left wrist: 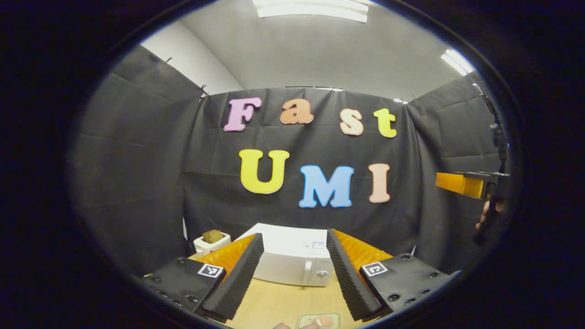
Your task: Open the microwave oven with the left hand, put the food in, and close the microwave oven.
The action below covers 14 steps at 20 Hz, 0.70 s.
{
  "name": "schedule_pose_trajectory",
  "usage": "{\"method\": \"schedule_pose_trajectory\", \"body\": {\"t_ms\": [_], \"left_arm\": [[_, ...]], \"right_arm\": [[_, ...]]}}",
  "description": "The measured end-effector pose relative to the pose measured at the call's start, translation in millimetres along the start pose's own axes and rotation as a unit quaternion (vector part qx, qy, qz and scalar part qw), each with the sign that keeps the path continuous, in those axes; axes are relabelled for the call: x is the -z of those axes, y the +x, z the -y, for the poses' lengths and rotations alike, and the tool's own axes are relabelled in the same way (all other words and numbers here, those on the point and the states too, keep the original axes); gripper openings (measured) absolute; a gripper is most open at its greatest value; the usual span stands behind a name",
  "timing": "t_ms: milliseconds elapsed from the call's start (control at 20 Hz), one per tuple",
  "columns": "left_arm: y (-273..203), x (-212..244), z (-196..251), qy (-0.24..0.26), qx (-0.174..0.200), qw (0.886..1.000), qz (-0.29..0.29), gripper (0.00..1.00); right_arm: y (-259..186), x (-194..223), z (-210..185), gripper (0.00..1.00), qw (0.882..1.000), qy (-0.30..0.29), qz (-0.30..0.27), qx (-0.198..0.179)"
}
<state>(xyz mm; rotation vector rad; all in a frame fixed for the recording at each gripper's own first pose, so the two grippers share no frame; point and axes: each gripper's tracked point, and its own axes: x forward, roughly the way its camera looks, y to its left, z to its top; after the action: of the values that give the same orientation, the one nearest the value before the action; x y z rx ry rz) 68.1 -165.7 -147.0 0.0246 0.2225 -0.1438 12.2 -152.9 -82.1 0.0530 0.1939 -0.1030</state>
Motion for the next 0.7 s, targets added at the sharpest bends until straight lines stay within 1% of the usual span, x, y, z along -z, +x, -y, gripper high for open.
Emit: {"method": "schedule_pose_trajectory", "body": {"t_ms": [100, 150, 300, 500, 700], "left_arm": [[23.8, 24.7, 3.0, 0.010, 0.017, 1.000, -0.016, 0.94], [35.3, 38.4, 5.6, 0.008, 0.027, 0.999, -0.023, 0.94], [74.0, 90.5, 9.8, -0.009, 0.054, 0.997, -0.062, 0.94], [117.4, 148.4, 6.4, -0.006, 0.072, 0.992, -0.099, 0.94], [154.0, 196.4, 13.1, 0.001, 0.096, 0.987, -0.126, 0.94]], "right_arm": [[7.3, 6.7, 2.4, 1.00, 1.000, 0.003, -0.012, 0.019], [11.6, 6.4, -0.1, 1.00, 1.000, 0.000, -0.013, 0.023], [24.2, 7.8, 10.2, 1.00, 0.998, -0.026, -0.021, 0.058], [31.3, 10.4, 19.1, 1.00, 0.992, -0.061, -0.032, 0.109], [36.7, 19.9, 19.0, 1.00, 0.985, -0.074, -0.058, 0.145]]}}
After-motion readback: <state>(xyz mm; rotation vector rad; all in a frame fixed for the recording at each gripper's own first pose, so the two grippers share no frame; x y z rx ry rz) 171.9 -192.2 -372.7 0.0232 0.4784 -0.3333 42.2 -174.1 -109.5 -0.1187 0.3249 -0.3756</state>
